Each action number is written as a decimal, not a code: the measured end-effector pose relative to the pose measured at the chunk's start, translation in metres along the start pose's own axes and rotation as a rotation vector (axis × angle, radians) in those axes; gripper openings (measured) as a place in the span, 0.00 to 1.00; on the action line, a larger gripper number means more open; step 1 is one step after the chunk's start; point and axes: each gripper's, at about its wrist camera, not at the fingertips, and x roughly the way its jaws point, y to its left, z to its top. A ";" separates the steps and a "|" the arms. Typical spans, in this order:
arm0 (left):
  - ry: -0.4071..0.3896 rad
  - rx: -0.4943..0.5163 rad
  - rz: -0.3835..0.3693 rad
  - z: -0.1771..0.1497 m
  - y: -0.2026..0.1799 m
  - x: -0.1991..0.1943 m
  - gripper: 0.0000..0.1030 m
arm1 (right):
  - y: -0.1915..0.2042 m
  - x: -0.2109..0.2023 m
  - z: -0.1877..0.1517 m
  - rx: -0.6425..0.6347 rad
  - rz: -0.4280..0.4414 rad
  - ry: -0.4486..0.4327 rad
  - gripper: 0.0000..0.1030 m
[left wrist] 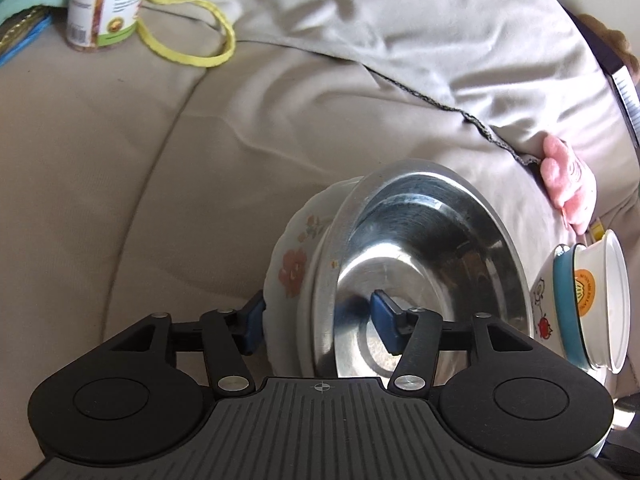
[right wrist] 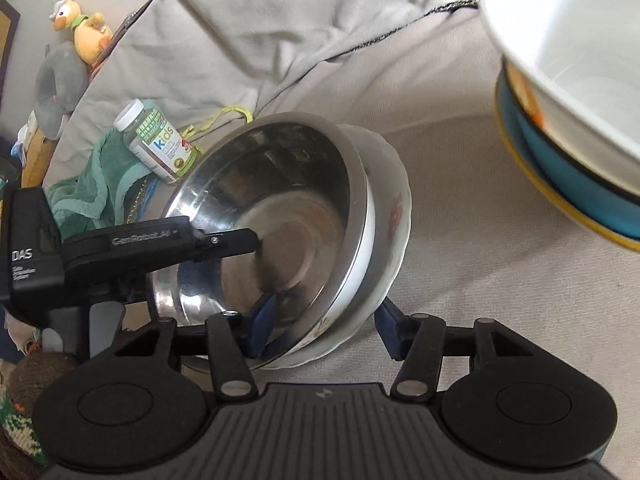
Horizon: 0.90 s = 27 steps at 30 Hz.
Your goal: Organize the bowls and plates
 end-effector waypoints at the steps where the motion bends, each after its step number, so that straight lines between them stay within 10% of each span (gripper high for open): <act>1: 0.001 0.001 -0.006 0.001 -0.003 0.002 0.59 | -0.002 -0.003 0.000 0.002 -0.001 -0.003 0.53; 27: -0.129 0.263 0.178 -0.005 -0.087 -0.037 0.53 | -0.025 -0.071 -0.013 -0.054 -0.052 -0.055 0.62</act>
